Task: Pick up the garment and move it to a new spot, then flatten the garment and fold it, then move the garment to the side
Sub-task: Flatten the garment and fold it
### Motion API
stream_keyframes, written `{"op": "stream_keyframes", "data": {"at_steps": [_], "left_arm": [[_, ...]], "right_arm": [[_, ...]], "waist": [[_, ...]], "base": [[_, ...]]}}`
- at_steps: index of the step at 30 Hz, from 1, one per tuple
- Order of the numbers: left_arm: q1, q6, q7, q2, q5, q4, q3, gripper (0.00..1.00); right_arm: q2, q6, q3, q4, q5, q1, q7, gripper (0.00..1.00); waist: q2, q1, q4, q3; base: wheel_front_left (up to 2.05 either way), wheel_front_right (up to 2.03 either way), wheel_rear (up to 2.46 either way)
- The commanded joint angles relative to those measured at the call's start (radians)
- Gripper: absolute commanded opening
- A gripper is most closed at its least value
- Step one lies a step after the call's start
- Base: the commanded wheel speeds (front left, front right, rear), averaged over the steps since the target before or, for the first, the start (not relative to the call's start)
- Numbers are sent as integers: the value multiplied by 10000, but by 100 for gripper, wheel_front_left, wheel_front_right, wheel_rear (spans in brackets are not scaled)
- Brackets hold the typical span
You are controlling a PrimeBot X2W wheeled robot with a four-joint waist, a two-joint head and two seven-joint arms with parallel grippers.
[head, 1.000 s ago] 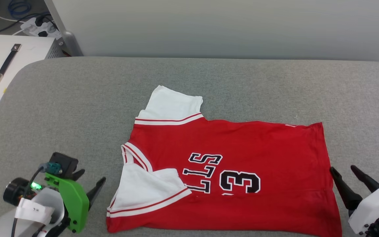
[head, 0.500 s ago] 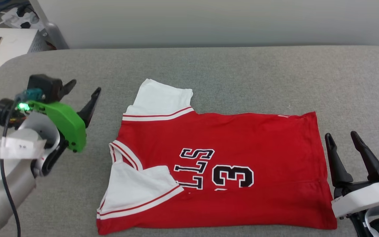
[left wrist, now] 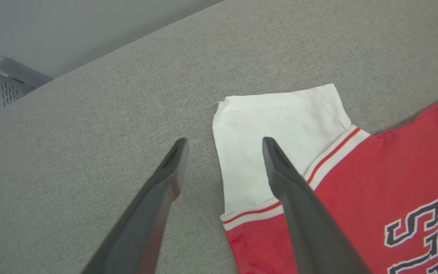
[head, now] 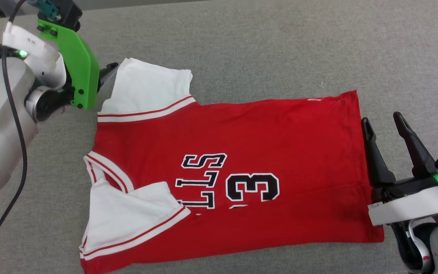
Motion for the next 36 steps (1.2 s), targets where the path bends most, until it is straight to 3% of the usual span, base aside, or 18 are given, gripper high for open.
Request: {"op": "stream_keyframes", "data": {"at_steps": [1,9,18,19,20,28,36], "left_arm": [[-363,-62,386,-77,-114,175,-79,100],[-1531,-88,1748,-422,-103,1248,-423,100],[-1434,-95,2717,-434,29,1664,-1203,100],[-1386,-95,2757,-386,22,1622,-1265,10],[-1351,-96,2784,-352,14,1614,-1304,0],[-1368,-97,1735,-281,328,1311,-1486,0],[-1326,-97,-16,-533,899,935,-1602,0]], "right_arm": [[2,-7,72,-11,-83,-246,-94,100],[-26,-7,290,139,-64,-925,-284,100],[-32,-7,376,371,-18,-1284,-477,100],[-52,-7,337,381,1,-1310,-487,100],[-66,-7,307,383,7,-1329,-500,100],[-486,-7,-112,310,-40,-1681,-324,100],[-1988,-7,-24,336,134,-3073,1106,100]], "waist": [[0,-1,-604,940],[0,-1,-919,1900],[0,-1,-1013,2292],[0,-1,-1003,2280],[0,-1,-993,2261],[0,-1,-713,1705],[0,-1,-135,939]], "base": [[0,0,0],[0,0,0],[0,0,0],[0,0,0],[0,0,0],[0,0,0],[0,0,0]]}}
